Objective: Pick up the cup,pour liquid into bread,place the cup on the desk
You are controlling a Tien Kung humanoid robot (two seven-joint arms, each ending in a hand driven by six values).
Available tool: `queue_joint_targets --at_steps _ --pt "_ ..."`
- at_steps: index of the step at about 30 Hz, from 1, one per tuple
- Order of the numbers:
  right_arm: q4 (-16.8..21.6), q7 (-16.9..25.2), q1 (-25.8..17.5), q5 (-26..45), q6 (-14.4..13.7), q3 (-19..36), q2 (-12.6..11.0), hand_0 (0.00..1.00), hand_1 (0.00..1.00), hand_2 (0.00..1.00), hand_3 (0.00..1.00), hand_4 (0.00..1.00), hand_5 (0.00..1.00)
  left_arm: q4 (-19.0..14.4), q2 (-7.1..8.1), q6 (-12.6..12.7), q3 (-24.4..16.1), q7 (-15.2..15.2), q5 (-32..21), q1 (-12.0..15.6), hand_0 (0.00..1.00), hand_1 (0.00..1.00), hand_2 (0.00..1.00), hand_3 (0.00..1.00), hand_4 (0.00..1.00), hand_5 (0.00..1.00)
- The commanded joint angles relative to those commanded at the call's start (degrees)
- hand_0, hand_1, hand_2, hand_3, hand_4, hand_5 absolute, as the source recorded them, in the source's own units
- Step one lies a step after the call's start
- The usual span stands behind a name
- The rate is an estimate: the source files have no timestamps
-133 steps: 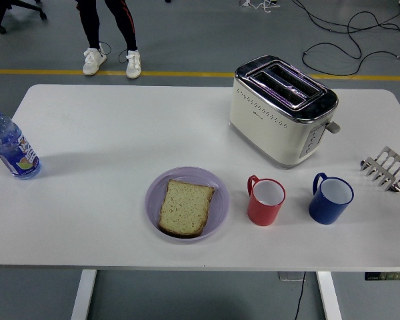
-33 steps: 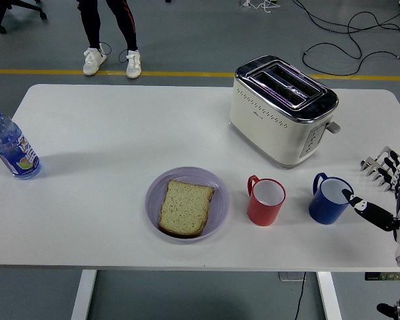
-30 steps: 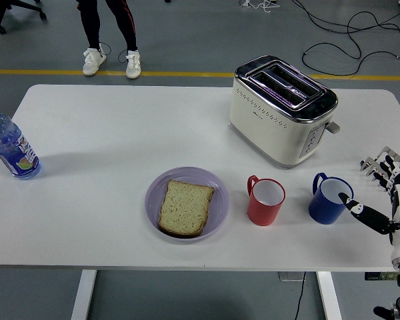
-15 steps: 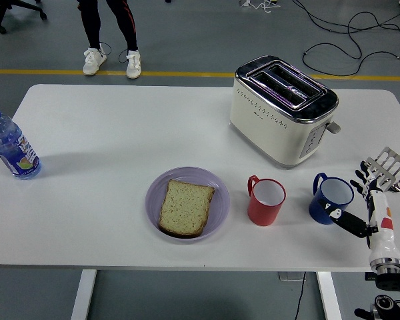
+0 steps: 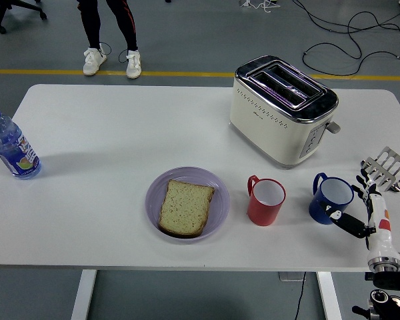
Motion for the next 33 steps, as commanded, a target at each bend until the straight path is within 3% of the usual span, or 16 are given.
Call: queue_joint_targets --at_steps 33 --pt "-9.63 3.95 6.69 11.46 -1.18 -4.43 1.77 0.916 0.827 0.920 0.970 0.998 0.149 0.00 0.00 0.03 1.47 -0.11 -1.69 -0.84 0.657 0.690 0.707 0.593 0.318 0.881"
